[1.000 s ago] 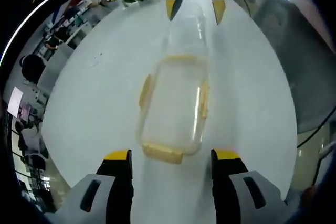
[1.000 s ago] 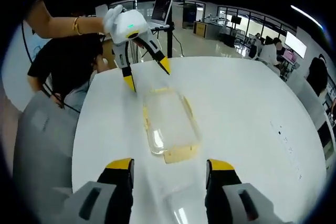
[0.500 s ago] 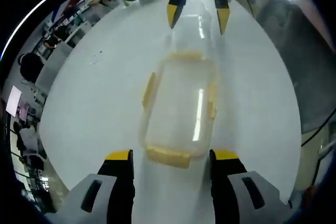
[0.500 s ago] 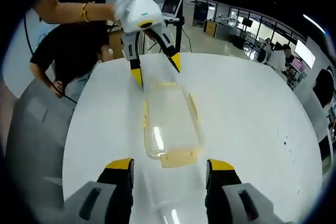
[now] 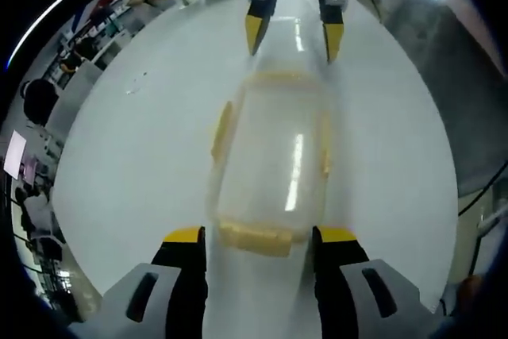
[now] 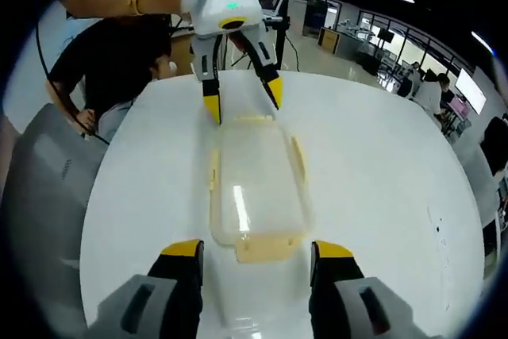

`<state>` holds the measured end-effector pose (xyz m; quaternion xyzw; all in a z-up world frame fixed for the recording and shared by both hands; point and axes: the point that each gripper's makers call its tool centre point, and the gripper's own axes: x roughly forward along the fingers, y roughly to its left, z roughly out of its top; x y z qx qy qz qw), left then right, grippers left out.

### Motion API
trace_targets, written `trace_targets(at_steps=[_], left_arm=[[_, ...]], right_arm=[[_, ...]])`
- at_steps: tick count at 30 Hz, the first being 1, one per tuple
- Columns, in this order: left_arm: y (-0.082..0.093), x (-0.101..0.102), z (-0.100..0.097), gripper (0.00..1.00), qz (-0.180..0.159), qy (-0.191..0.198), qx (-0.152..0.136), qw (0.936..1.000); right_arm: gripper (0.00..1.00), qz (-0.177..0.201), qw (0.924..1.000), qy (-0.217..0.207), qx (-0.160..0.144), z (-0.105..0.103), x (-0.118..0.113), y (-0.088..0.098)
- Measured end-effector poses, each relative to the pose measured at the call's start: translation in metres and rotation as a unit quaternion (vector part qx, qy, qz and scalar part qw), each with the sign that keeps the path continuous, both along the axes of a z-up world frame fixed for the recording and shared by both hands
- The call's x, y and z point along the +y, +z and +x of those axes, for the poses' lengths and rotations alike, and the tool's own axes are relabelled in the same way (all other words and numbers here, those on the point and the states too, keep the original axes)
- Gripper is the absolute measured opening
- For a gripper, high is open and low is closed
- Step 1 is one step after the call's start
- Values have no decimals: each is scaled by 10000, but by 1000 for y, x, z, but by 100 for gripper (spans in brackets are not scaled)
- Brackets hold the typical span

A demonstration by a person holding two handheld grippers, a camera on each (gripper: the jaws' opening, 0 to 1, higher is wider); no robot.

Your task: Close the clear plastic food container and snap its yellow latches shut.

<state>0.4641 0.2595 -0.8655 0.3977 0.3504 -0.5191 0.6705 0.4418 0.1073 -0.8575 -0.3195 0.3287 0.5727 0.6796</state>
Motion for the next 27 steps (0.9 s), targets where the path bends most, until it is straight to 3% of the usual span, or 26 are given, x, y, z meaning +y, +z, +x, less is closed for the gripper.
trace_targets(at_steps=[16,21,27], left_arm=[[-2,7,-2,50,29,-182,236,9996],[-3,5,-3,47,-131,-244,406,9988],[-10,10,-4,45,120,-491,434,9978]], right_arm=[[51,-271,9994,225,28,2,1,-14],[48,-259,9993,272,32,5,3,-17],[48,-378,9984,423,65,2,5,-23]])
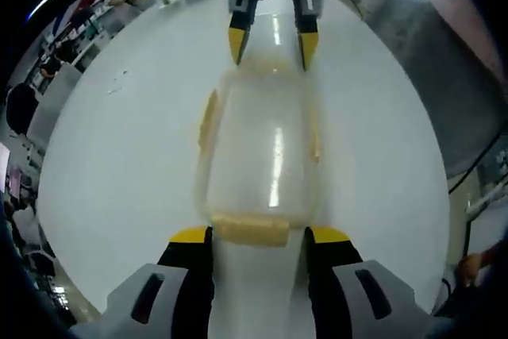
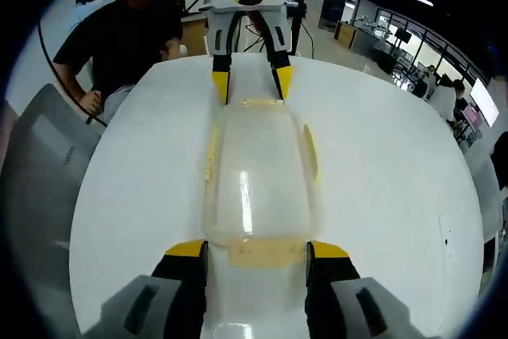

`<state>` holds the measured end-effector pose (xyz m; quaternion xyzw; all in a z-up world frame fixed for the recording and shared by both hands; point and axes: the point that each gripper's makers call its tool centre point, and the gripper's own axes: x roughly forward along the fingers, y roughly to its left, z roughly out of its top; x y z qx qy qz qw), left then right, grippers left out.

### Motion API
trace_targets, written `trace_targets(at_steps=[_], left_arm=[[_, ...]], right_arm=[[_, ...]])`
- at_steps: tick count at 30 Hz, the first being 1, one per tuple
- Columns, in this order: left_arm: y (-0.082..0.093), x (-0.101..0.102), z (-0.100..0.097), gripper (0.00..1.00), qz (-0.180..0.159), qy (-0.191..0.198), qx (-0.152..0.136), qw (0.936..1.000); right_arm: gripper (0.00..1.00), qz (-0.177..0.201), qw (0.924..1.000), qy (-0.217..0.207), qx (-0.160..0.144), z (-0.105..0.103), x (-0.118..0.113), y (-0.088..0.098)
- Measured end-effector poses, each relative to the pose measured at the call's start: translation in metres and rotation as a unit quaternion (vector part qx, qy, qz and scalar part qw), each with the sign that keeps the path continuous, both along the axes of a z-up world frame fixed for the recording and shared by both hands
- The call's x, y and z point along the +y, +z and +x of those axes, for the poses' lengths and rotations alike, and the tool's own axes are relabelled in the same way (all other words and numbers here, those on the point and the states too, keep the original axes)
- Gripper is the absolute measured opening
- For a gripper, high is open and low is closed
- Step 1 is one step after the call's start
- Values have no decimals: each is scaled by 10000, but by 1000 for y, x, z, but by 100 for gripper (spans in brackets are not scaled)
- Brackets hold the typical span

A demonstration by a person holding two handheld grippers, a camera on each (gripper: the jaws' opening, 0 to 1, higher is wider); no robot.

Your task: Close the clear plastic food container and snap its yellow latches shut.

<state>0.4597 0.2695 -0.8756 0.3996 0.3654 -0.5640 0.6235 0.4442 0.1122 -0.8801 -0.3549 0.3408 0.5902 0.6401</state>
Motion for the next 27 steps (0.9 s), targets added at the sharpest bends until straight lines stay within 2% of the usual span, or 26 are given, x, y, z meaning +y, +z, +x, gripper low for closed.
trace_targets(at_steps=[6,11,17,20,21,27], left_arm=[[-1,-1,3,43,22,-149,-33,9999],[-5,-1,1,43,93,-267,49,9996],[-5,-3,2,41,65,-222,99,9997],[-5,-4,-1,38,62,-255,156,9995],[-5,-4,-1,38,51,-256,172,9995],[-5,-4,-1,39,45,-283,232,9993]], right_arm=[[46,-14,10000,34,-33,3,1,-1],[46,-71,10000,45,-30,4,0,-3],[45,-207,9995,196,-122,4,-2,-6],[41,-243,9993,261,-71,4,-3,-7],[40,-235,9995,196,41,2,-4,-8],[38,-218,9996,130,101,3,-3,-8]])
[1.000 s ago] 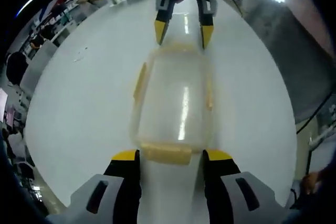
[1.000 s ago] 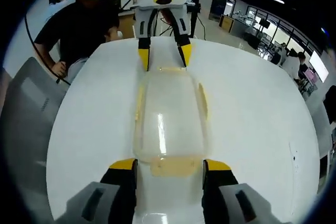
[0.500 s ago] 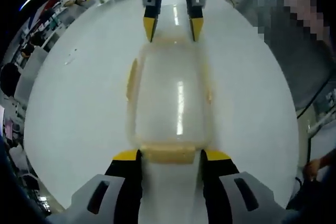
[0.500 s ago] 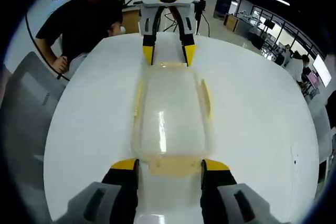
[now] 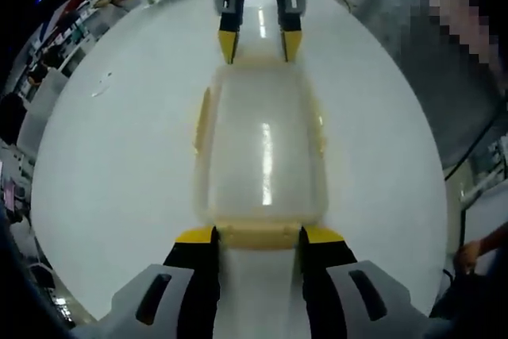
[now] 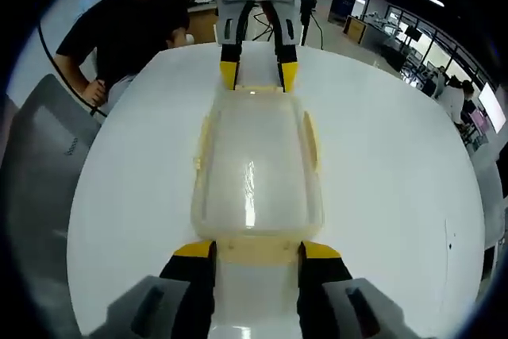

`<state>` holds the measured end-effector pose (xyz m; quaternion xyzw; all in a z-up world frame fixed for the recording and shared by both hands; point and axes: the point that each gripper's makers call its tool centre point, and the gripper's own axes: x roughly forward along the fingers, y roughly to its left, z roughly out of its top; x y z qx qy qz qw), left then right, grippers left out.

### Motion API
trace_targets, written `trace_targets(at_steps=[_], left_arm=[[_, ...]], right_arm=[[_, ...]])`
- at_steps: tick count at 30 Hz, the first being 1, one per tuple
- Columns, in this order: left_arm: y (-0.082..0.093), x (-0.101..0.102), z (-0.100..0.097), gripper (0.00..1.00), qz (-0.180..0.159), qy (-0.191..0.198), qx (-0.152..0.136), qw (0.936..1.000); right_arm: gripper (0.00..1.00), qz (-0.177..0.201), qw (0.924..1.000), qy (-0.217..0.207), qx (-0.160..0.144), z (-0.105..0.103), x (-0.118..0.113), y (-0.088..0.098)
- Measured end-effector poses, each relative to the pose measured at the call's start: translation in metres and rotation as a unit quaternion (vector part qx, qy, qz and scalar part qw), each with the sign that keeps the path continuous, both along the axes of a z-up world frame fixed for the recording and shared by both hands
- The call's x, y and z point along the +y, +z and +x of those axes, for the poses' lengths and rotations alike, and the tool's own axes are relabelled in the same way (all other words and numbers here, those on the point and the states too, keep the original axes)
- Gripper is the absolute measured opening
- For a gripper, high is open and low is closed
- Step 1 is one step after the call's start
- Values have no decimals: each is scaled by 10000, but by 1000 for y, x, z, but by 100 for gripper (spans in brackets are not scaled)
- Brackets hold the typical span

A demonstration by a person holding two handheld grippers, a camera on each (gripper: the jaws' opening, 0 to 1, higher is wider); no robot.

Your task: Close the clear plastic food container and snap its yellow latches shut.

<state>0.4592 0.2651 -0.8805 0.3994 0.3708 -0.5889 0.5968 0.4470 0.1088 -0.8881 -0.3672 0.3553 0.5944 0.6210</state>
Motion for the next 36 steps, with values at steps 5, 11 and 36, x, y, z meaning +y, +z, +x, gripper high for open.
trace_targets(at_steps=[5,11,36], left_arm=[[0,-1,0,39,44,24,16,10000],[-1,-1,-1,39,190,80,4,9998],[-1,-2,-1,37,254,34,-42,9997]], right_arm=[[38,11,10000,-29,65,0,0,0],[38,23,9999,-72,154,-1,0,-1],[37,-75,9998,-83,162,-3,-1,-1]])
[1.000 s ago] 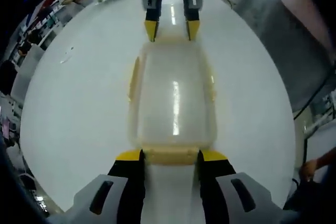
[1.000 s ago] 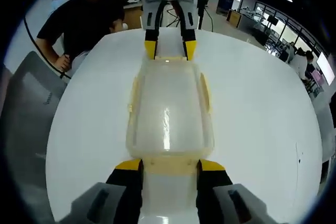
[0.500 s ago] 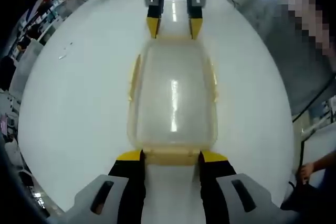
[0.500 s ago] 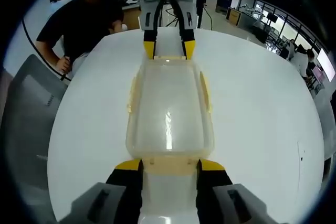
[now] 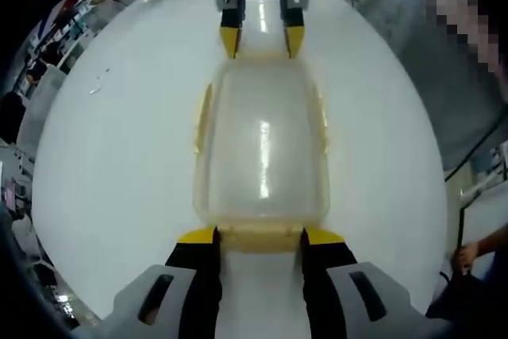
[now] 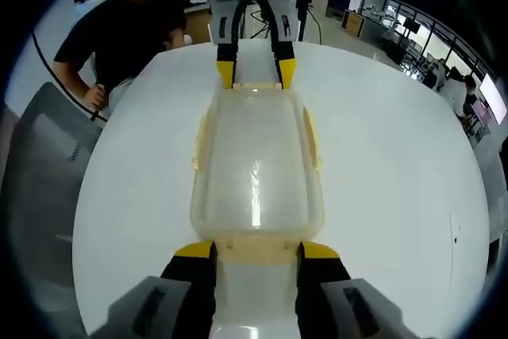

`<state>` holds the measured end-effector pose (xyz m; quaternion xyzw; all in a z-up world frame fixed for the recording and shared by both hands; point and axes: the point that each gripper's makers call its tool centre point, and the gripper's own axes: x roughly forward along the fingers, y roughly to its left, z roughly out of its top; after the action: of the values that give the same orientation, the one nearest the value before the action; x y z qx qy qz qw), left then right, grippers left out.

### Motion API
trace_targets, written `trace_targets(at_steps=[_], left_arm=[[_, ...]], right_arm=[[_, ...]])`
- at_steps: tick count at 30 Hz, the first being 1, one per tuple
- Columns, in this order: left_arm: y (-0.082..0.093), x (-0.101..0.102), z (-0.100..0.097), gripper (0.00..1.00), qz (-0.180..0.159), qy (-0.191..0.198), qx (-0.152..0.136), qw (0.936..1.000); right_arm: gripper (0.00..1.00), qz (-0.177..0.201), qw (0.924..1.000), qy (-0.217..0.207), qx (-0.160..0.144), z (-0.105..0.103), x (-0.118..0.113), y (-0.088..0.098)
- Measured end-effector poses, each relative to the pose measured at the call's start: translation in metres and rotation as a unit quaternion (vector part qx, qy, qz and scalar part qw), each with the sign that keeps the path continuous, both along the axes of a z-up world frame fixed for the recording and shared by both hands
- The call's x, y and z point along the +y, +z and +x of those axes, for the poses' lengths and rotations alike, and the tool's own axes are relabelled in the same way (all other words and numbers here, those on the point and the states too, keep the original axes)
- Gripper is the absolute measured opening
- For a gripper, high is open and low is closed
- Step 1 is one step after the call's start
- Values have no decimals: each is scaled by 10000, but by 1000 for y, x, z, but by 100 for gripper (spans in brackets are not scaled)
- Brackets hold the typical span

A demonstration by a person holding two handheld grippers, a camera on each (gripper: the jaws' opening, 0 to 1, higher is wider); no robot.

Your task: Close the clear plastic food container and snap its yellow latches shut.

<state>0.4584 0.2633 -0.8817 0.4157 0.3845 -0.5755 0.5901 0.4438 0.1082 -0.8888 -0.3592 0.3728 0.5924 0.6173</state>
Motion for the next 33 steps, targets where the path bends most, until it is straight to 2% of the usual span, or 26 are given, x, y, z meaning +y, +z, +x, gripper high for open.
trace_targets(at_steps=[9,19,33], left_arm=[[12,1,-5,37,-22,-2,-20,10000],[36,7,-10,37,-33,47,-73,10000],[66,2,-11,37,-89,50,-219,9997]], right_arm=[[37,-7,10000,18,11,-4,0,4],[37,301,9995,85,-75,-10,4,31],[37,469,9986,134,-214,-10,-1,62]])
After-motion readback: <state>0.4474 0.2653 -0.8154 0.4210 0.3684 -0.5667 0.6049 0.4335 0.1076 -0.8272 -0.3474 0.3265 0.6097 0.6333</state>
